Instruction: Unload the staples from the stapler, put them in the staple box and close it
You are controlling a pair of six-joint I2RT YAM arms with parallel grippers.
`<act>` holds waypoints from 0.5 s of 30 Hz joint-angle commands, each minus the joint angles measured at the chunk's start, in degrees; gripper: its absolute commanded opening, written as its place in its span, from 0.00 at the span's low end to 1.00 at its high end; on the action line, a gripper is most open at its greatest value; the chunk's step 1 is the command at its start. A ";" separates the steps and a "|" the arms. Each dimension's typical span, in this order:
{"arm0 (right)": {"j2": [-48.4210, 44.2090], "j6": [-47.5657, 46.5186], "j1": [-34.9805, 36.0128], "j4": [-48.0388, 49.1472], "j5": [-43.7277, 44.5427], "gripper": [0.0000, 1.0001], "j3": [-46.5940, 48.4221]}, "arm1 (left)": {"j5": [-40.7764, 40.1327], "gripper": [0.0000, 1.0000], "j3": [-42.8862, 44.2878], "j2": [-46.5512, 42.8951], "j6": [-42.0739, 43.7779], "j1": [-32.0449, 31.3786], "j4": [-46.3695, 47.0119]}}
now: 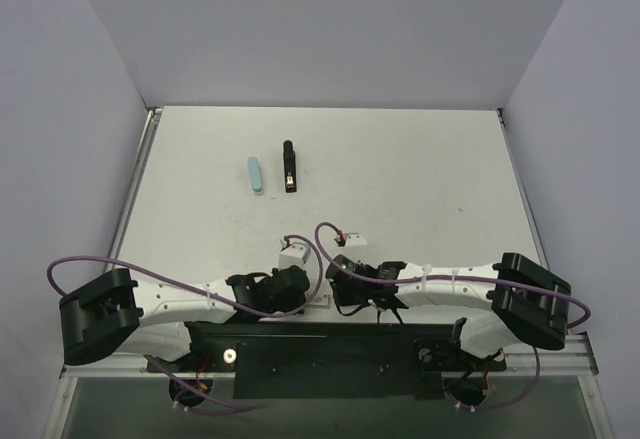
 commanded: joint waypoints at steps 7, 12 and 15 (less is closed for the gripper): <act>-11.10 -3.56 -4.03 -6.71 8.21 0.33 -1.77 | -9.04 0.04 4.90 -5.97 3.88 -0.42 -14.45; -13.30 -5.76 -4.38 -11.27 12.96 0.45 -0.63 | -11.69 0.20 6.48 -10.36 5.02 -0.15 -16.13; -16.10 -7.26 -4.73 -13.82 15.67 0.59 -0.46 | -14.32 0.33 7.27 -12.39 5.11 0.02 -17.53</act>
